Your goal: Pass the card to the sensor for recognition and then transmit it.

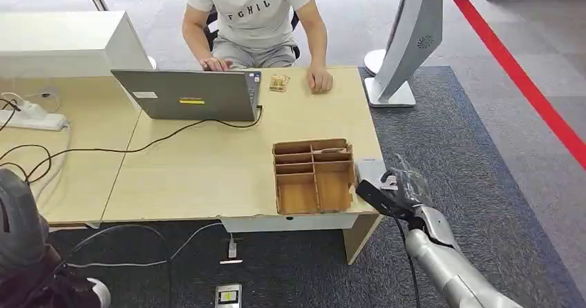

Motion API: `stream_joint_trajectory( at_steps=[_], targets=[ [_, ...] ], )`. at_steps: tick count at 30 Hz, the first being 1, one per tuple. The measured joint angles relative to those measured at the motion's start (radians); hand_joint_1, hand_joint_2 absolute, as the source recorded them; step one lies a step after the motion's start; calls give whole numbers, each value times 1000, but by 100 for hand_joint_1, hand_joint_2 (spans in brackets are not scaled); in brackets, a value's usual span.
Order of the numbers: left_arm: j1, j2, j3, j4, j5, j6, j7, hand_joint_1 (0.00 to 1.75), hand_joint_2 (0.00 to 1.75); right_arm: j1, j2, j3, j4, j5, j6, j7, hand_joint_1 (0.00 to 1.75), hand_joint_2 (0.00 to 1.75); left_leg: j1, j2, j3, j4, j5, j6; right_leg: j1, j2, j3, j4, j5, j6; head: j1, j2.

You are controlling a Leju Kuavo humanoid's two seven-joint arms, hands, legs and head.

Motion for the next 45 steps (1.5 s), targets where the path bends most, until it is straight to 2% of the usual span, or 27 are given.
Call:
stream_joint_trajectory(
  at_steps=[9,16,18,20,21,32,36,45],
  targets=[
    [-2,0,-4,7,-5,0,4,0,175,-6,-1,-3,-10,-30,-84,-26,175,175,0,0,0,0,0,0,0,0,0,0,0,0,0,0],
    [-2,0,-4,7,-5,0,4,0,175,-7,-2,-4,-13,-31,-87,-26,175,175,0,0,-1,0,0,0,0,0,0,0,0,0,0,0],
    [-2,0,-5,8,-7,0,4,0,175,-11,-6,-8,-37,-37,-105,-27,175,175,0,0,-1,0,0,0,0,0,-1,0,0,0,0,0],
    [-8,-2,-9,18,7,0,-14,0,175,-35,-27,-30,-160,-20,-117,-18,175,175,0,0,-2,0,0,0,0,0,-2,1,0,0,0,0],
    [-8,-3,-10,21,10,0,-19,0,175,-43,-31,-33,-180,-16,-118,-13,175,175,0,0,-2,0,0,0,0,0,-2,1,0,0,0,0],
    [-33,-3,-22,45,43,0,-28,0,175,-102,-41,-35,-276,38,-86,24,175,175,0,0,-3,0,0,0,0,0,-2,1,0,0,0,0],
    [-52,-6,-28,56,59,0,-46,0,175,-173,-18,-28,-264,60,-74,30,175,175,0,0,-3,0,1,0,0,1,-3,1,1,0,0,0],
    [-74,-12,-46,79,85,0,-61,0,175,-318,74,-1,-142,88,-74,30,175,175,0,0,-5,0,1,0,0,0,-4,2,0,0,0,0]
  ],
)
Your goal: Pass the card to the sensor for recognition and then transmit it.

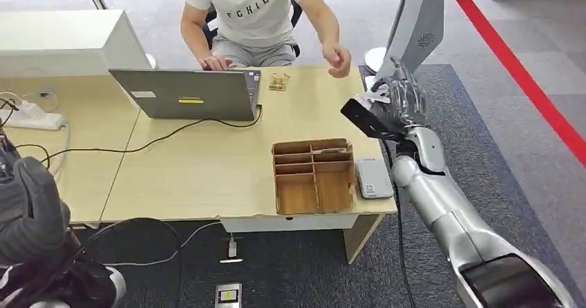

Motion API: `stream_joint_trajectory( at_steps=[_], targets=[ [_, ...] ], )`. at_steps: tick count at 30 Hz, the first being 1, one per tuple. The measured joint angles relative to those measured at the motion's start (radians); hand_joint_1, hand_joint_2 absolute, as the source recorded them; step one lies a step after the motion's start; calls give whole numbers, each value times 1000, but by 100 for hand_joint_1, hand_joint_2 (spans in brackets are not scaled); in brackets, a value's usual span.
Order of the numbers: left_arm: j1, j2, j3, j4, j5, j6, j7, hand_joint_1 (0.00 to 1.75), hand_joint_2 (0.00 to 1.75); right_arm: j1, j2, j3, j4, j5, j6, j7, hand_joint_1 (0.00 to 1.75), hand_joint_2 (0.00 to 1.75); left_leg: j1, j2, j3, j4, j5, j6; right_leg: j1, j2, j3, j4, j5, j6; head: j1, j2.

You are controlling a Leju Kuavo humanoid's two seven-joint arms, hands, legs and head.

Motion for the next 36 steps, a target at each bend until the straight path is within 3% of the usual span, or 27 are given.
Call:
stream_joint_trajectory(
  at_steps=[16,24,33,34,35,36],
  targets=[
    [-61,-5,-26,40,85,0,-51,0,175,-106,123,27,178,6,-3,4,175,175,0,0,0,0,0,0,0,0,0,0,0,0,0,0],
    [-70,-5,-34,64,122,0,-89,0,175,-117,147,43,228,5,-6,16,175,175,0,0,0,0,0,0,0,0,0,0,0,0,0,0],
    [-73,-5,-40,83,129,0,-93,0,175,-121,152,50,263,11,-15,28,175,175,0,0,0,0,0,0,0,0,0,0,0,0,0,0],
    [-73,-5,-41,85,129,0,-93,0,175,-122,152,50,266,11,-16,32,40,175,0,0,0,0,0,0,0,0,0,0,0,0,0,0],
    [-73,-5,-42,86,129,0,-93,0,175,-122,152,50,268,14,-21,35,0,175,0,0,0,0,0,0,0,0,-1,0,0,0,0,0],
    [-73,-5,-42,87,129,0,-93,0,175,-122,152,51,269,18,-27,36,0,175,0,0,0,0,0,0,0,0,-1,0,0,0,0,0]
  ],
)
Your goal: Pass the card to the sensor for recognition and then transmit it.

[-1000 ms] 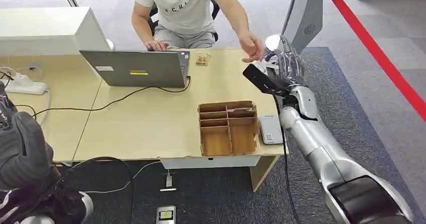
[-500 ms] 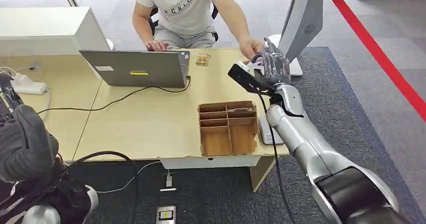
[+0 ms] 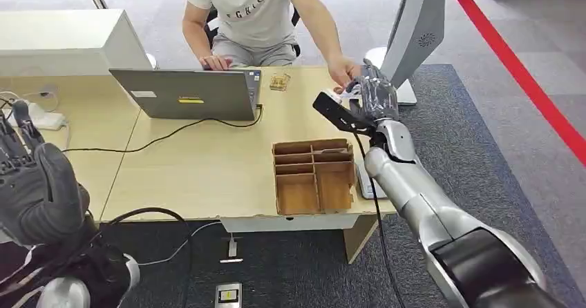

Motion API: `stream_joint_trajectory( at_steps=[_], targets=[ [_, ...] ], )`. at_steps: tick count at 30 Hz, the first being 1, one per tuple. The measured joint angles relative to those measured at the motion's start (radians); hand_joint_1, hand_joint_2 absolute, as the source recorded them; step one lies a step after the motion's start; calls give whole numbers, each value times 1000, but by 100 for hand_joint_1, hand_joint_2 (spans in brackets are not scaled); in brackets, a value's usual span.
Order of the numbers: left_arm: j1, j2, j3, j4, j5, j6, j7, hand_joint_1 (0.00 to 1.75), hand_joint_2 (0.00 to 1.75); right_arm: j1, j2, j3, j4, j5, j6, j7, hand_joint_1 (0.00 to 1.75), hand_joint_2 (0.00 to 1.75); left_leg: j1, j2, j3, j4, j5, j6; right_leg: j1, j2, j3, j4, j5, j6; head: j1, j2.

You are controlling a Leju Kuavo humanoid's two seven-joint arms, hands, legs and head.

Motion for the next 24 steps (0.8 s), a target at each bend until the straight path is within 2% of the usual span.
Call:
stream_joint_trajectory(
  at_steps=[10,15,20,24],
  targets=[
    [0,0,-7,6,-1,0,3,0,175,0,-4,2,5,24,-18,17,0,175,0,0,0,0,0,0,0,0,0,0,0,0,0,0],
    [1,0,-7,10,8,0,-4,0,175,2,-27,2,-19,28,-15,15,0,175,0,0,0,0,0,0,0,0,0,0,0,0,0,0],
    [9,1,-4,14,13,0,-18,0,175,32,-72,2,-108,20,2,14,0,175,0,0,0,0,0,0,0,0,0,0,0,0,0,0],
    [28,2,3,14,-10,0,-17,0,175,99,-126,-1,-242,9,45,20,0,175,0,0,0,0,0,0,0,0,0,-1,0,0,0,0]
  ],
)
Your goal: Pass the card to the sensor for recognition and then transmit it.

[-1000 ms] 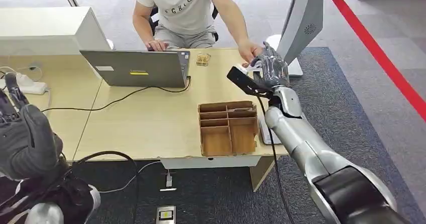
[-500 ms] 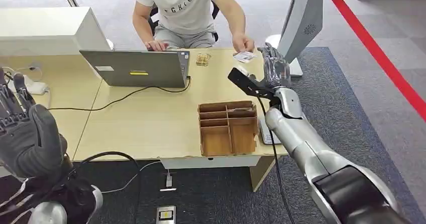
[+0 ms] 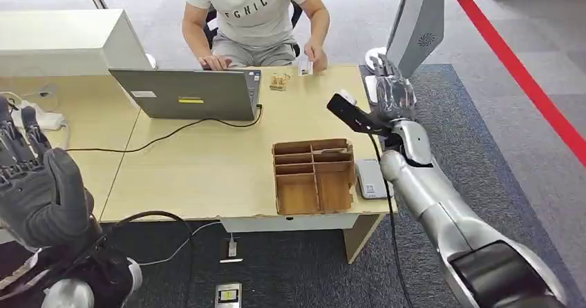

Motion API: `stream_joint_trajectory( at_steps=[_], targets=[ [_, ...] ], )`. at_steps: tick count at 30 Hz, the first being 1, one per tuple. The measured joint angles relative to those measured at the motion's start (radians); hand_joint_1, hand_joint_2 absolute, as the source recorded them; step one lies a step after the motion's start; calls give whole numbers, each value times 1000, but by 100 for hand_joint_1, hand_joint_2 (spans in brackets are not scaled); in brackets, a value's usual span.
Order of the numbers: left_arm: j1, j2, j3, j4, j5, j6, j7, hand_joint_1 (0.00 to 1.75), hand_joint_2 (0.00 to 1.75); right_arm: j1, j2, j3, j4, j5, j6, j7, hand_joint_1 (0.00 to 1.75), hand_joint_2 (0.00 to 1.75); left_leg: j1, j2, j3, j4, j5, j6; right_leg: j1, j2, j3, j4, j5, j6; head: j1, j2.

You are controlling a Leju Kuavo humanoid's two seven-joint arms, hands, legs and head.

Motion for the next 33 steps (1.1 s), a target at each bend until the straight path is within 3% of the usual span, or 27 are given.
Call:
stream_joint_trajectory(
  at_steps=[9,17,23,27,33],
  targets=[
    [81,5,52,-29,-86,0,52,0,175,252,-165,-68,-417,-95,57,73,0,175,0,-1,0,0,0,0,0,0,0,-1,0,0,0,0],
    [118,9,83,-45,-84,0,55,0,175,477,-293,-163,-715,-163,92,90,0,175,0,0,0,0,-1,0,0,0,0,-1,0,0,0,0],
    [136,8,93,-62,-116,0,77,0,175,595,-323,-200,-841,-151,105,90,0,175,0,0,0,-1,-1,0,0,0,0,-1,0,0,0,0],
    [139,8,94,-70,-123,0,84,0,175,612,-329,-211,-884,-145,110,90,0,175,0,0,0,-1,-1,0,0,0,1,-1,0,0,0,0],
    [156,6,108,-88,-143,0,103,0,175,606,-316,-200,-904,-137,174,59,0,175,0,0,-1,-1,-1,0,0,0,1,-1,0,0,0,0]
  ],
)
